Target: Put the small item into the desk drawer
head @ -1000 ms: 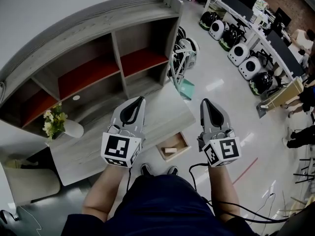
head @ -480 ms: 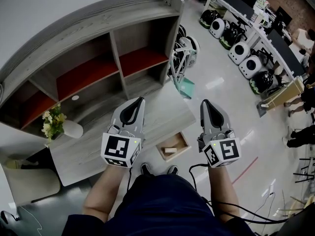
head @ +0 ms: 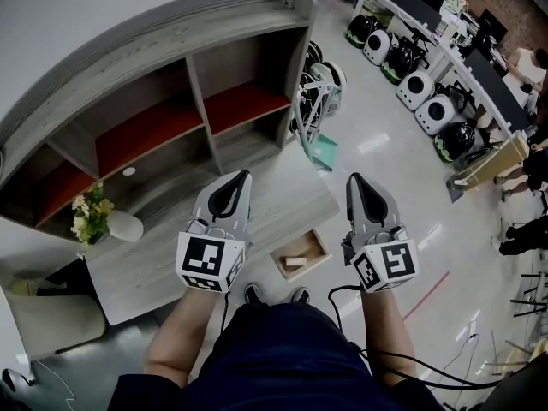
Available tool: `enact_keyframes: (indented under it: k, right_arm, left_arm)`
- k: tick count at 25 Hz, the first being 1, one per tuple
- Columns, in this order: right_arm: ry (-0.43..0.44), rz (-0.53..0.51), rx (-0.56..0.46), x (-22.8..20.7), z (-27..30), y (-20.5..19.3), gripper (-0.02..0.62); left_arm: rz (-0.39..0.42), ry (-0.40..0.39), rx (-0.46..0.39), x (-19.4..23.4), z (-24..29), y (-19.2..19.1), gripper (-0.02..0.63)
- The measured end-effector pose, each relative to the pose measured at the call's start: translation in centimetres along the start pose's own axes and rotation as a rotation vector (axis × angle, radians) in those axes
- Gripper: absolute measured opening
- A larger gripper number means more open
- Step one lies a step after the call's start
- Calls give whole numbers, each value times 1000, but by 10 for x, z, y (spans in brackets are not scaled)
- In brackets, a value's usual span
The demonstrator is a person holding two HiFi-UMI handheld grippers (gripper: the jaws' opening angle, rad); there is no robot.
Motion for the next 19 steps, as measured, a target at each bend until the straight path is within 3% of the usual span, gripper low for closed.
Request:
enact_keyframes:
  k: [19]
  right_arm:
    - [2,-1,2,-3,1,-2,6]
  left_arm:
    - [-9,2,8,0,4,-5,5]
Point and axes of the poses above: the fingertips, and each gripper's own axes: z forward along the fingers, x to its left, y out of its top, the point moved 10 cm from there along -z, backward along the fingers, and after that the axes turned 1 degree about -x, right-handed, at the moved point
